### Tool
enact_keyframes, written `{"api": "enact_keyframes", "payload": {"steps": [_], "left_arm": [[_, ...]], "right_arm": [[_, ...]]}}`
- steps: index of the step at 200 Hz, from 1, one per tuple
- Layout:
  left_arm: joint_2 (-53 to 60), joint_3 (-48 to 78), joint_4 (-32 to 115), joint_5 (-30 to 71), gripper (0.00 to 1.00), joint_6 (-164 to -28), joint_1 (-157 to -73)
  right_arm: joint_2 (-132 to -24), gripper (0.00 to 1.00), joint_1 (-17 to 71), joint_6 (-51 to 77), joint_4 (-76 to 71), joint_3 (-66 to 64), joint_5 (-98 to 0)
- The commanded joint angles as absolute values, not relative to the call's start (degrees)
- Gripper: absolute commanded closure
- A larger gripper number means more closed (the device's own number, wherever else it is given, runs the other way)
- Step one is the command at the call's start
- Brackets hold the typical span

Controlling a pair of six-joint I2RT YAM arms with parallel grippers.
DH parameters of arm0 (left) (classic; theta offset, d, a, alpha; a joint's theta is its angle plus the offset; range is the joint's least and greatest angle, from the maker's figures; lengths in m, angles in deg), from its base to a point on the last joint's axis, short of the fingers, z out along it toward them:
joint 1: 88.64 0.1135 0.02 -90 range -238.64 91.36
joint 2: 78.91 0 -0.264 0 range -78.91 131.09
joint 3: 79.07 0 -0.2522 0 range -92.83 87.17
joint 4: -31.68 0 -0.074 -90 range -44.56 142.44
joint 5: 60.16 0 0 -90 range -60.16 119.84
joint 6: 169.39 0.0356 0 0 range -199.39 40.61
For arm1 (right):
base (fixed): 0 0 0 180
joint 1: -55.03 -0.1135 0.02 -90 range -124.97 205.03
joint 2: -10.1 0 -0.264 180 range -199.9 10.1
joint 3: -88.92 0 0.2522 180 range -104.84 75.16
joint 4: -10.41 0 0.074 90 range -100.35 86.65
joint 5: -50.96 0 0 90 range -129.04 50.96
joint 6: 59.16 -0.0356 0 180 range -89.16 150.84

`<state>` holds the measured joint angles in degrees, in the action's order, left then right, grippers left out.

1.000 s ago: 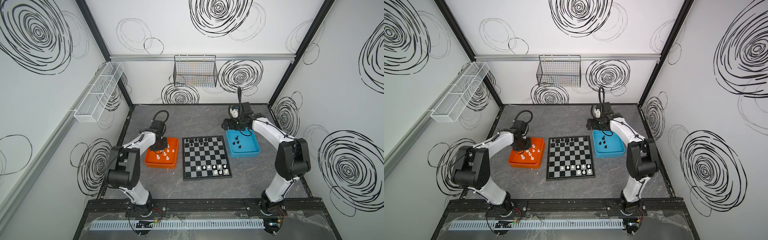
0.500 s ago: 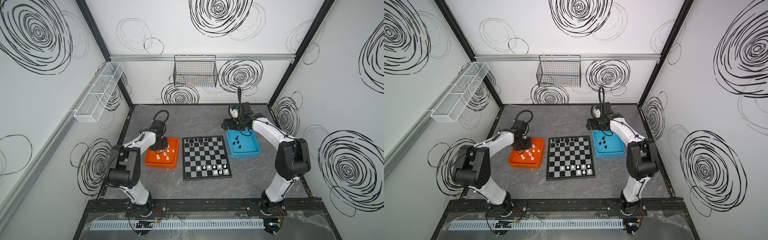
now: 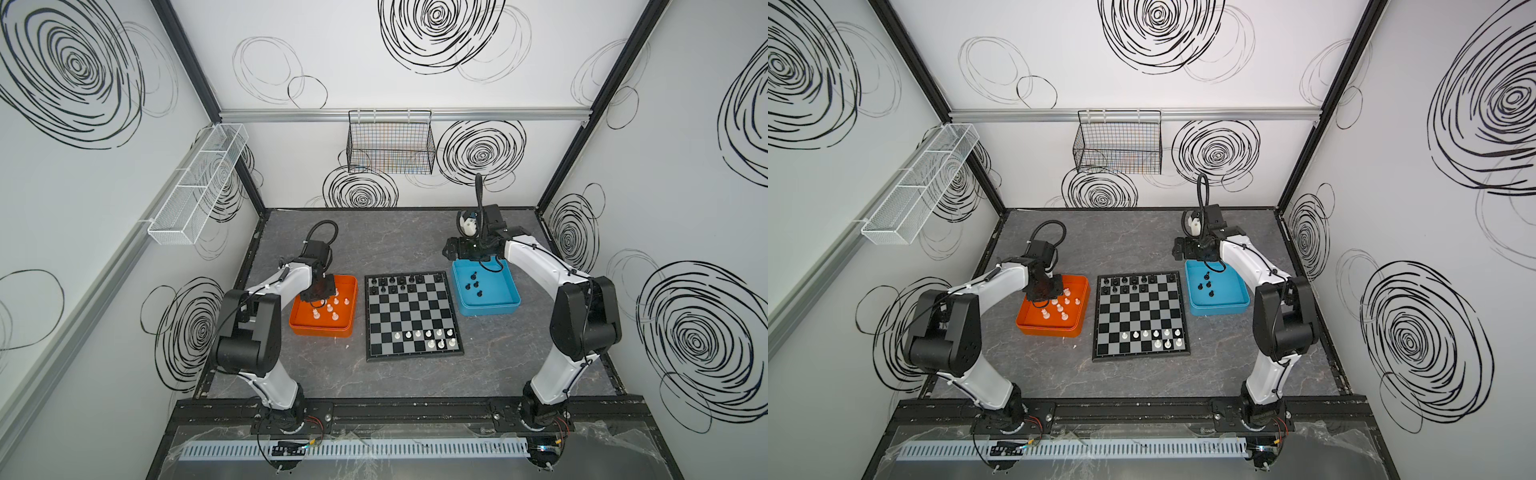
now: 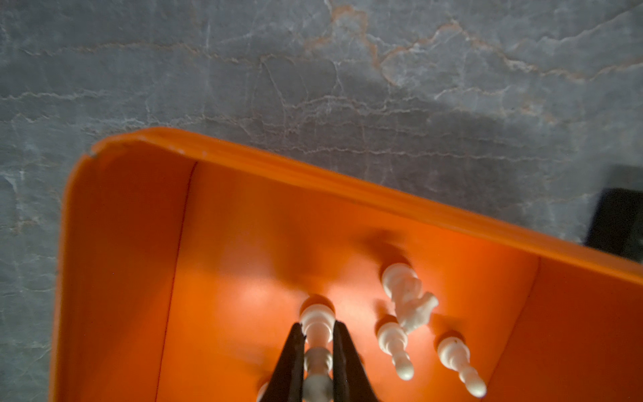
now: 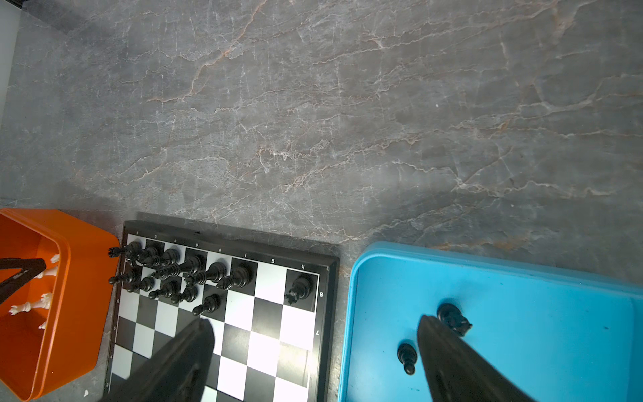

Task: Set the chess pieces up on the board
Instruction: 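Lower left gripper toward white pieces while right gripper hovers over black pieces, then lift the tall white piece with left gripper and carry it over the board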

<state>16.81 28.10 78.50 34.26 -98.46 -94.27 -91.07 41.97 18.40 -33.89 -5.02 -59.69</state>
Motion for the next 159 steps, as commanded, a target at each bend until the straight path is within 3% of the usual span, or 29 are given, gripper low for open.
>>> {"api": "enact_keyframes", "payload": {"steps": [1,70,159], "left_arm": [[13.71,26.86,80.87,35.15,0.91,-97.63,-94.53],[7.98,18.66,89.33,31.03,0.87,-97.74,-98.24],[9.57,11.08,93.50,28.07,0.86,-103.64,-123.73]], "right_arm": [[-89.25,0.04,42.29,18.63,-33.41,-4.81,-59.60],[-88.74,0.04,42.62,18.85,-33.41,-4.65,-59.02],[-88.51,0.04,45.31,19.07,-34.01,-5.51,-59.32]]}}
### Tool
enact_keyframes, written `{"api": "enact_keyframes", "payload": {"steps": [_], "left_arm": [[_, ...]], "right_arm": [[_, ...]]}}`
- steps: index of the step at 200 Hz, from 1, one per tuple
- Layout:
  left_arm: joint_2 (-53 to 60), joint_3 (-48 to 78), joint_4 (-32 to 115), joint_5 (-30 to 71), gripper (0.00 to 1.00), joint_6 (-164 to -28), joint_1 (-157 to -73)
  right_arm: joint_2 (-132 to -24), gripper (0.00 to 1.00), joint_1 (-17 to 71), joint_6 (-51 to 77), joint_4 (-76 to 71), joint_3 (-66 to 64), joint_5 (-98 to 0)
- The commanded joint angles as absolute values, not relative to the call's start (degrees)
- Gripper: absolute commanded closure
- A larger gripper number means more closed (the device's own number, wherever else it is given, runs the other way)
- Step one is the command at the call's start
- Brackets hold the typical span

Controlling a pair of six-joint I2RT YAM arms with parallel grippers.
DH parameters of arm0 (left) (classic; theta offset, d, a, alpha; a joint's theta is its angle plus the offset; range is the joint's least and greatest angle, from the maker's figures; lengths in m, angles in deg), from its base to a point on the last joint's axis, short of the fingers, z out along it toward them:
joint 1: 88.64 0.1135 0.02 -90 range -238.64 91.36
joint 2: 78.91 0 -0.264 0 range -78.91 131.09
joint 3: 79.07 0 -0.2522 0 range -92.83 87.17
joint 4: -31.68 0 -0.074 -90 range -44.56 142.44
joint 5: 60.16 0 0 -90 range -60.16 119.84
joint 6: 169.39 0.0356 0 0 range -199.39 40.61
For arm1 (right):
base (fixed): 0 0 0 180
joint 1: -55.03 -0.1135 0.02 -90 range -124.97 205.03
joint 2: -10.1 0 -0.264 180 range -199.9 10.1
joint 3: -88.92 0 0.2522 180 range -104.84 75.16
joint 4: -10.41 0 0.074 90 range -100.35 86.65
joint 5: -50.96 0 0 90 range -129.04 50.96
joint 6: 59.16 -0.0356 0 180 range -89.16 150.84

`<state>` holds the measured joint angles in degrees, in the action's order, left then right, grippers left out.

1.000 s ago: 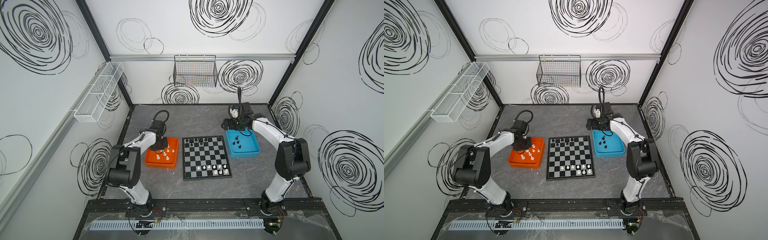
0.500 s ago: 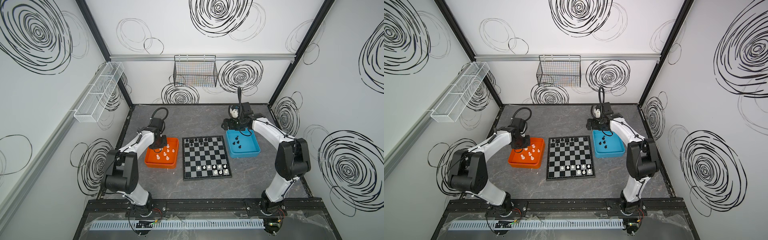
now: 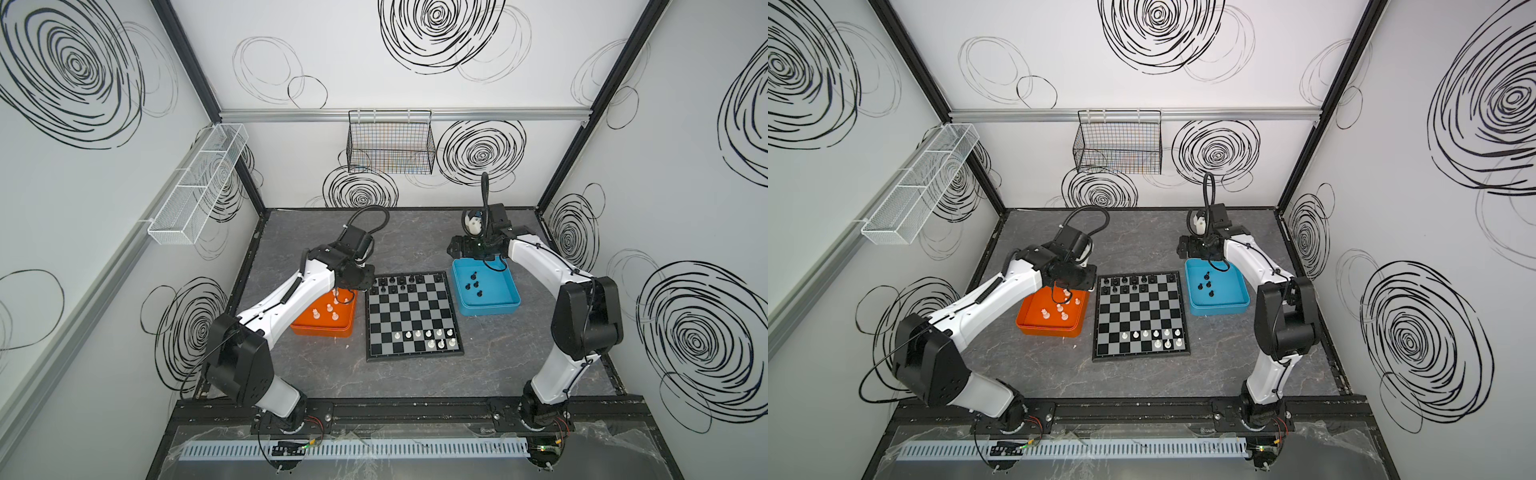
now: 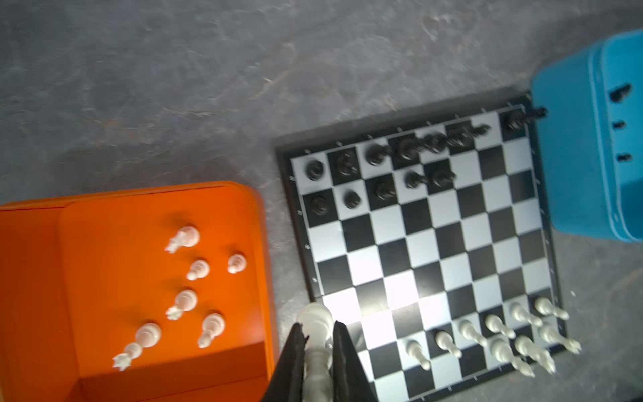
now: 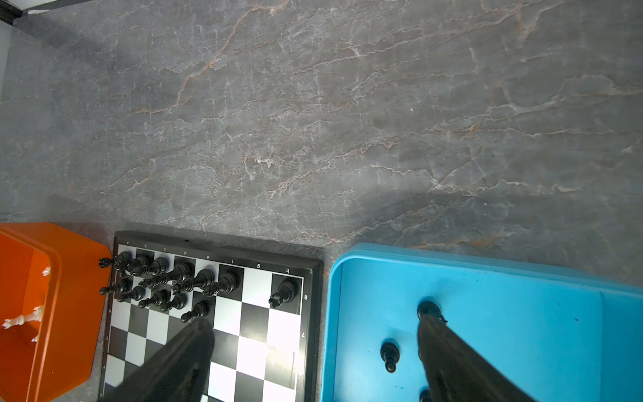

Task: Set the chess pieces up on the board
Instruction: 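Lift the tall white piece with left gripper and carry it over the board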

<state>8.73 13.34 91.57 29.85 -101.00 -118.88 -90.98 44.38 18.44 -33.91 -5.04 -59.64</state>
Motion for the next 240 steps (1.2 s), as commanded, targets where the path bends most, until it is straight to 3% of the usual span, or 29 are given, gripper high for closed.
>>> {"api": "enact_keyframes", "payload": {"steps": [1,81,240], "left_arm": [[9.63,11.02,93.46,27.98,0.86,-103.64,-124.07],[15.16,11.20,86.38,25.35,0.86,-101.04,-140.88],[17.33,19.52,76.52,28.31,0.86,-98.05,-146.94]], "right_arm": [[-88.47,0.04,45.38,19.11,-33.97,-5.47,-59.29],[-87.38,0.04,46.97,18.81,-33.21,-4.41,-60.45],[-86.23,0.04,47.52,18.84,-32.48,-2.98,-61.47]]}}
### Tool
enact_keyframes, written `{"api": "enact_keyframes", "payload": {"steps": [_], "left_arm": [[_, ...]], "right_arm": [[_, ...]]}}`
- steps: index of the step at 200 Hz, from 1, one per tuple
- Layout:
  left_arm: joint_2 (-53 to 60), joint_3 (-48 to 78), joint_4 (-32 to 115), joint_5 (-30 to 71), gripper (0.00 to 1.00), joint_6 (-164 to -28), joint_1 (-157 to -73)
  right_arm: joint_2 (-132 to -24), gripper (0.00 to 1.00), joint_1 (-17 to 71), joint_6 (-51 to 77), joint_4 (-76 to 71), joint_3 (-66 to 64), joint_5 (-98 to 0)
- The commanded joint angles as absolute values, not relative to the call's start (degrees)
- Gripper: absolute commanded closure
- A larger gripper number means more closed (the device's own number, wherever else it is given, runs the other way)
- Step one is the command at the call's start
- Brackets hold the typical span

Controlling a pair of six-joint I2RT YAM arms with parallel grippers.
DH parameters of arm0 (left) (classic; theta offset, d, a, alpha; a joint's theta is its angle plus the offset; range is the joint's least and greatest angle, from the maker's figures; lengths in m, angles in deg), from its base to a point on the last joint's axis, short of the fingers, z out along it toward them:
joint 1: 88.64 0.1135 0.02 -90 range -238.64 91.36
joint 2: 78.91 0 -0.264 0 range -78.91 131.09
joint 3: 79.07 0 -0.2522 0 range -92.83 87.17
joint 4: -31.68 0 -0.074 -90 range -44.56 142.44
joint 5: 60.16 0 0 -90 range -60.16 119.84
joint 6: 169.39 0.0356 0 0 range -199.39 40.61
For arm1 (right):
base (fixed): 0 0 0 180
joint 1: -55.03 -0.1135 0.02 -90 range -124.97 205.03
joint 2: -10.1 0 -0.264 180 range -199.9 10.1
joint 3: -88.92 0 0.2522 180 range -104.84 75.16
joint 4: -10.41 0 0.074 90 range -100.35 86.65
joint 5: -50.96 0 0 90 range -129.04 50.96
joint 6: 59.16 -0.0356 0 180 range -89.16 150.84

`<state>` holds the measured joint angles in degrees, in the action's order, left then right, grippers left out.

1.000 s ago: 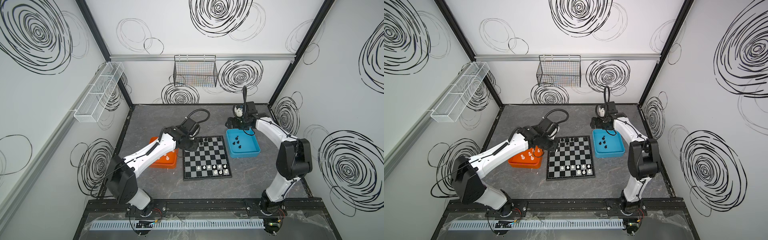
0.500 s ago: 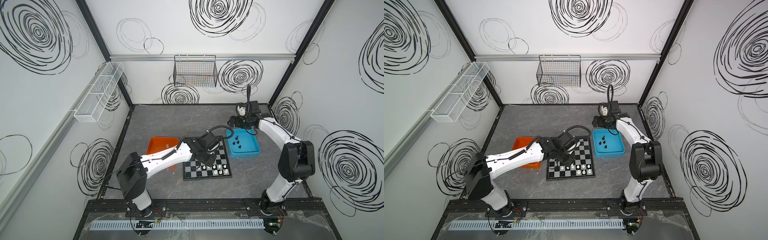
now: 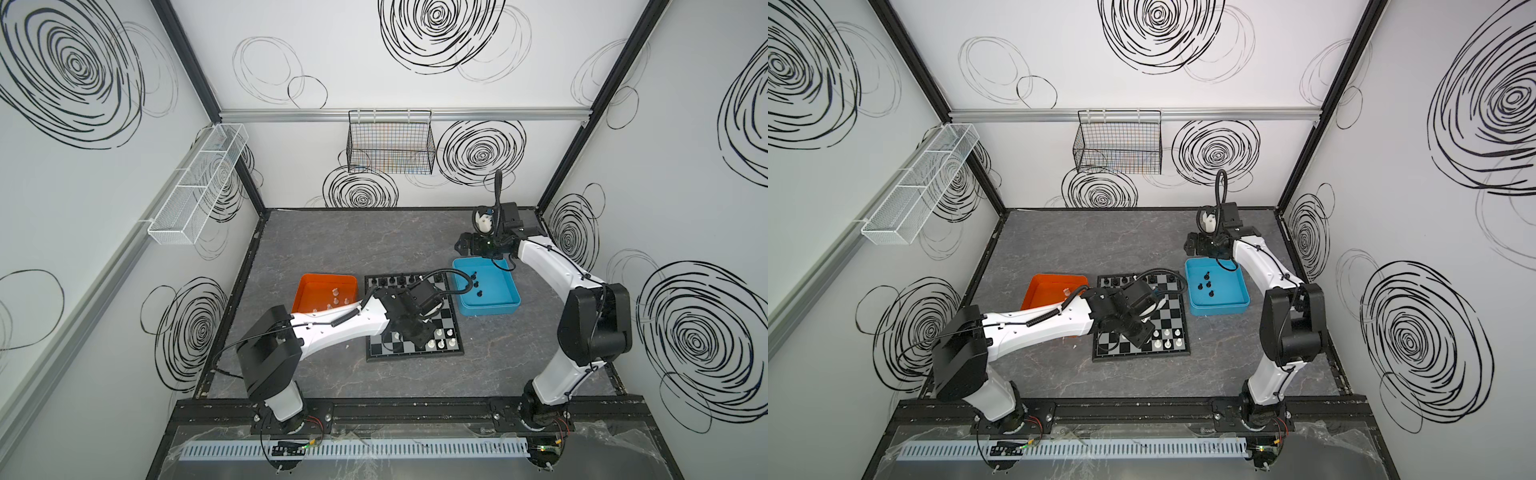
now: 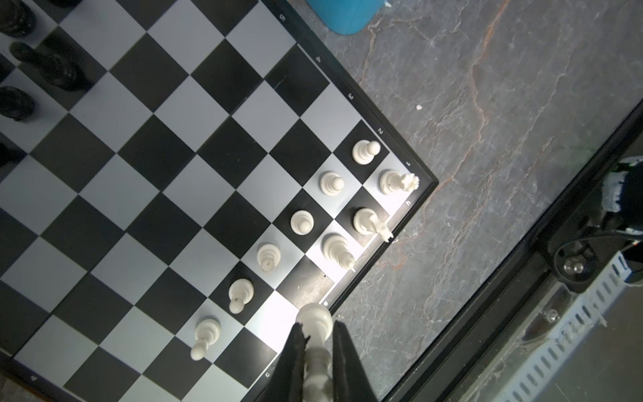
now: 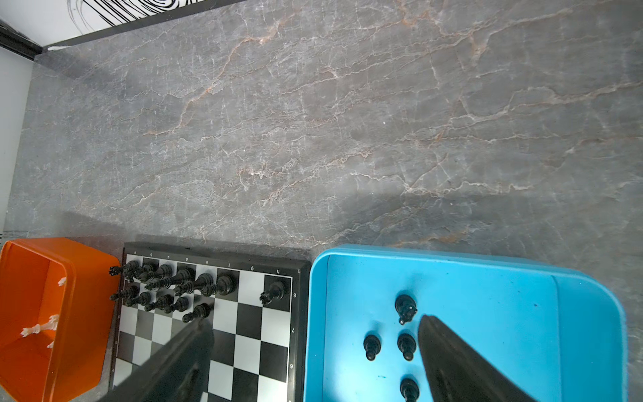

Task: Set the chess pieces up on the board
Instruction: 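Lift the tall white piece with left gripper and carry it over the board, then lower the white piece onto the empty square beside the white pawns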

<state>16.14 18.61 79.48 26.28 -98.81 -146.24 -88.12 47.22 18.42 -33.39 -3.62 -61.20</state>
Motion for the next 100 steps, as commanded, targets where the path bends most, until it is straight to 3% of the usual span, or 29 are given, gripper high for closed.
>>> {"api": "enact_keyframes", "payload": {"steps": [1,100], "left_arm": [[17.37,19.55,76.49,28.37,0.86,-97.99,-146.97],[19.26,21.16,74.55,31.80,0.85,-98.01,-148.49]], "right_arm": [[-86.27,0.04,47.54,18.82,-32.50,-2.98,-61.51],[-86.58,0.04,47.62,18.85,-32.35,-2.83,-61.64]]}}
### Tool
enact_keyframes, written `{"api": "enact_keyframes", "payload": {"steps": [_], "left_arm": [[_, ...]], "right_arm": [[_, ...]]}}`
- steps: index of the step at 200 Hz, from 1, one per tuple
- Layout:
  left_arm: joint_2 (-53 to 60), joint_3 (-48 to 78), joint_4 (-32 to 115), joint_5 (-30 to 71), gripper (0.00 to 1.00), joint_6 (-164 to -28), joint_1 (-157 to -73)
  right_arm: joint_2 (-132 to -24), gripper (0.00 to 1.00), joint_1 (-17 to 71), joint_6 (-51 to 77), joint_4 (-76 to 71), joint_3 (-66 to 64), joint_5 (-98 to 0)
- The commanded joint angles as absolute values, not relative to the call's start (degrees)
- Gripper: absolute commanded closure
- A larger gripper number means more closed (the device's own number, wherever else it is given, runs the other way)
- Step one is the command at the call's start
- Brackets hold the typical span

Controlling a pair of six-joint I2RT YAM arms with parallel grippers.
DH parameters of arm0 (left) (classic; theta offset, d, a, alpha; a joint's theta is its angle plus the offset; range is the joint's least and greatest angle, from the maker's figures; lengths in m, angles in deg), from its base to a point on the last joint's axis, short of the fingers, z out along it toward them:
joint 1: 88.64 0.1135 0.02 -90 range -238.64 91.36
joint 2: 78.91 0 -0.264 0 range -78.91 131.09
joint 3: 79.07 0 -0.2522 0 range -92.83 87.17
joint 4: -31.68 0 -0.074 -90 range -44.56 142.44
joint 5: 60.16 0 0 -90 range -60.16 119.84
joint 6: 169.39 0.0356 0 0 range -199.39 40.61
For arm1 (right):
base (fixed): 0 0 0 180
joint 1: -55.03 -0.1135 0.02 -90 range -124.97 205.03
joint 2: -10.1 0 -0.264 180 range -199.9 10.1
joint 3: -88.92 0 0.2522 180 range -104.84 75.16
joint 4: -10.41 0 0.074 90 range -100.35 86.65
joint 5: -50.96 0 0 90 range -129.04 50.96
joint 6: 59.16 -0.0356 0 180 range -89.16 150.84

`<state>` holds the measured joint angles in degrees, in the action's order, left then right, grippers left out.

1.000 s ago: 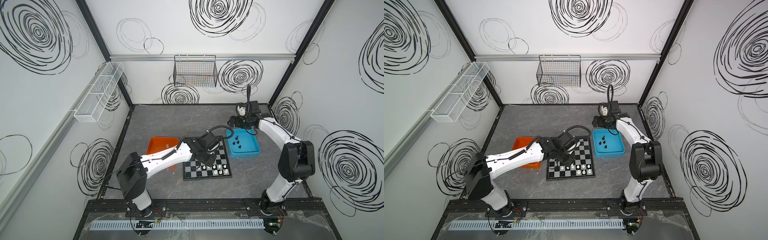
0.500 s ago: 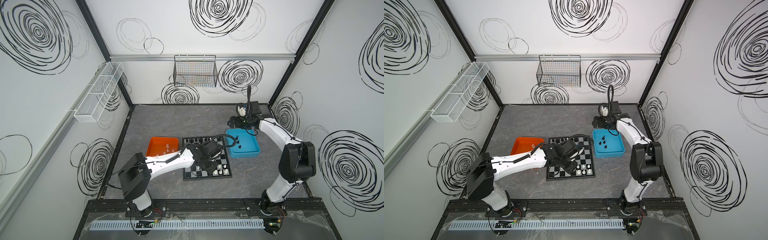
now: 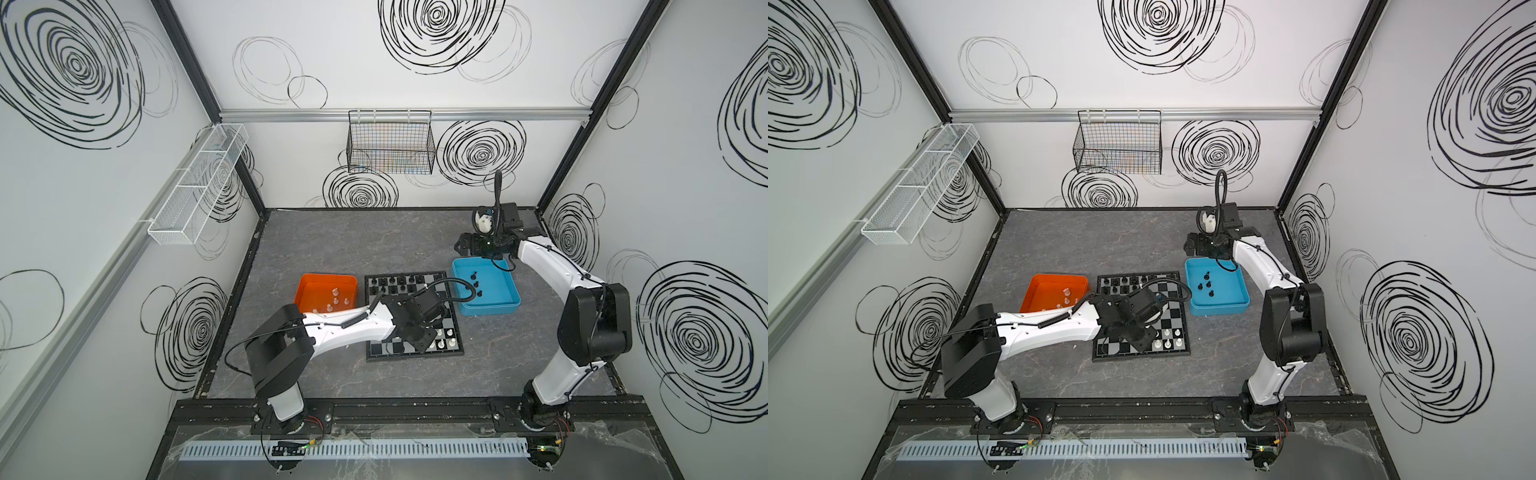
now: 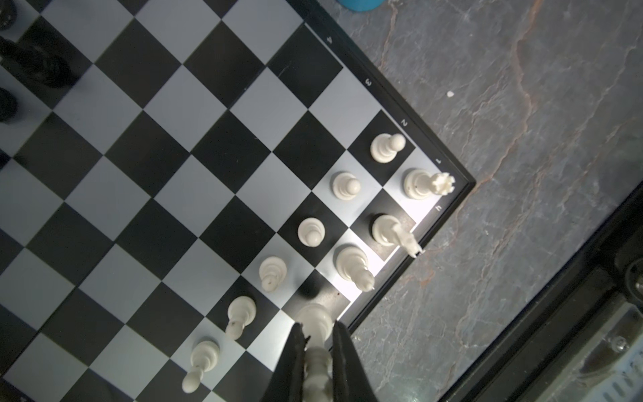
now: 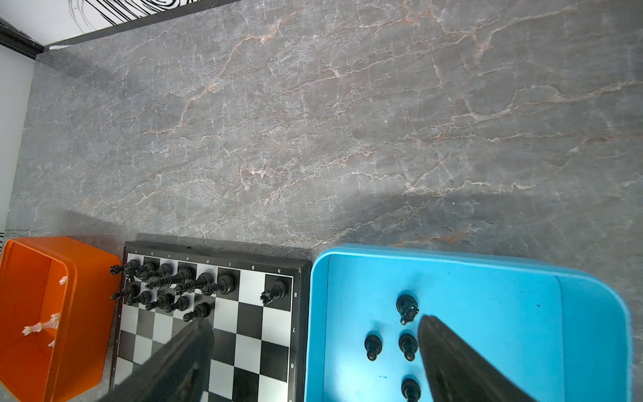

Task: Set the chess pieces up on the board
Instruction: 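Lower the white piece onto the empty square beside the white pawns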

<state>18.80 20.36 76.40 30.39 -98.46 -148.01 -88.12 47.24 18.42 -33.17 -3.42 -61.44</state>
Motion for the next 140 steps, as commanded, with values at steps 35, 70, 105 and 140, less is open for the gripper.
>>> {"api": "enact_keyframes", "payload": {"steps": [35,70,105,140], "left_arm": [[19.53,21.82,73.87,32.03,0.85,-98.28,-148.61],[19.53,21.95,73.58,31.55,0.84,-98.35,-148.67],[19.53,22.21,73.04,31.17,0.84,-98.31,-148.66],[19.88,22.39,72.81,30.59,0.84,-98.35,-148.67]], "right_arm": [[-86.67,0.04,47.56,18.82,-32.35,-2.80,-61.69],[-86.67,0.04,47.63,18.85,-32.35,-2.82,-61.67],[-86.66,0.04,47.61,18.84,-32.25,-2.78,-61.69],[-86.67,0.04,47.57,18.86,-32.23,-2.76,-61.82]]}}
